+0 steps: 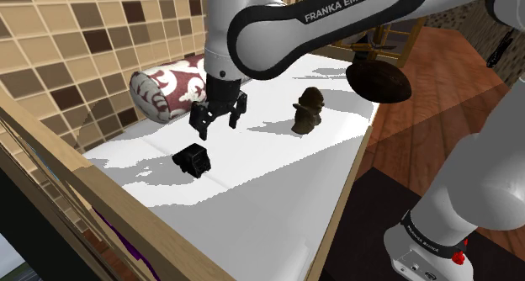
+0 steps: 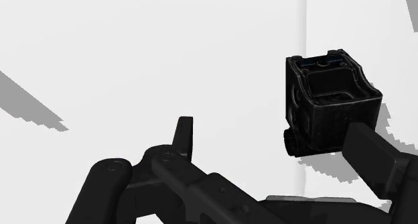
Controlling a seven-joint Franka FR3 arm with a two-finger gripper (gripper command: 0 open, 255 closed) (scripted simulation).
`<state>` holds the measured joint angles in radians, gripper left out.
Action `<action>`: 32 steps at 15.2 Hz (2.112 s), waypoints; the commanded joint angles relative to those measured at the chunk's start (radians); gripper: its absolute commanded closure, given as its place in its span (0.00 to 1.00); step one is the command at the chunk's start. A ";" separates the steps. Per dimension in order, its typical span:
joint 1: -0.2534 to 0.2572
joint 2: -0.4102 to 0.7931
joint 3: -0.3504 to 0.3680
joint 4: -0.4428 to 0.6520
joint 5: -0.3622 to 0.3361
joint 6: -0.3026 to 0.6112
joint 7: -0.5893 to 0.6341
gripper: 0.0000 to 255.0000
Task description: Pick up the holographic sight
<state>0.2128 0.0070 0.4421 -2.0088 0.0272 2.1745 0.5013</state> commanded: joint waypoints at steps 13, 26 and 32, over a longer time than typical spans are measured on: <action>0.085 0.261 0.023 0.137 -0.166 0.110 0.150 0.00; 0.084 0.255 0.025 0.143 -0.162 0.098 0.148 1.00; 0.079 0.225 0.032 0.188 -0.141 0.027 0.135 1.00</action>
<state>0.2925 0.2374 0.4723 -1.8286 -0.1174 2.2142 0.6375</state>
